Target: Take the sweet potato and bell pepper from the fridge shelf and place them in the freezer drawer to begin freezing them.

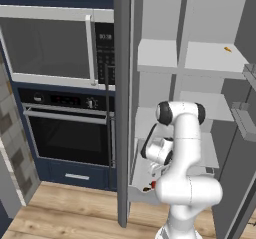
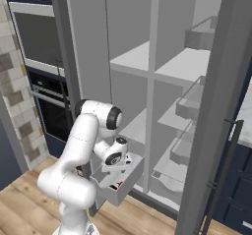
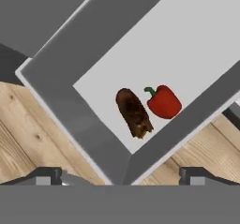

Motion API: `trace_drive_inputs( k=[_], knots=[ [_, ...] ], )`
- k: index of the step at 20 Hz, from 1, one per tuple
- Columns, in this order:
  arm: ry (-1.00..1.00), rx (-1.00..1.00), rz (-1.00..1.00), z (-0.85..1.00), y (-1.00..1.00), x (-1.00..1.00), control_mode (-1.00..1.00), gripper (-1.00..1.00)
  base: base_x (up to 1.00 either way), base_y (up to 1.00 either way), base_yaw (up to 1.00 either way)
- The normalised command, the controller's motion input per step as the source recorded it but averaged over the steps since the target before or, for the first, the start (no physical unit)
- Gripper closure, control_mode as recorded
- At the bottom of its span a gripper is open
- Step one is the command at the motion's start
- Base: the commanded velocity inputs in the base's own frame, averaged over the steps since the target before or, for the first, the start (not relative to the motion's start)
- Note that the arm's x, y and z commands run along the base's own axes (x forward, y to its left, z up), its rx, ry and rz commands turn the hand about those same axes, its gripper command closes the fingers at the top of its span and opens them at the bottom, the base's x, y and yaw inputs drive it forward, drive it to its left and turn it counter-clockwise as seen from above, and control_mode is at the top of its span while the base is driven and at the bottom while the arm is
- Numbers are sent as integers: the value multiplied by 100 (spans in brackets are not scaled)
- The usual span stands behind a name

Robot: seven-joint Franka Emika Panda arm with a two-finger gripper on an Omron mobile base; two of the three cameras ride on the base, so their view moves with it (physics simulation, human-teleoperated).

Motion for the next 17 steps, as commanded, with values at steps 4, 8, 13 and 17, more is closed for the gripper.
trace_drive_inputs(
  k=[4, 8, 13, 17],
  knots=[
    [-15, 0, -6, 72, 0, -35, -100, -100, 0, 0, 0],
    [-11, 0, -5, 69, 0, -32, -100, -100, 0, 0, 0],
    [-11, 0, -4, 64, 0, -41, -100, -100, 0, 0, 0],
    [-10, 0, -2, 62, 0, -54, -100, -100, 0, 0, 0]
  ],
)
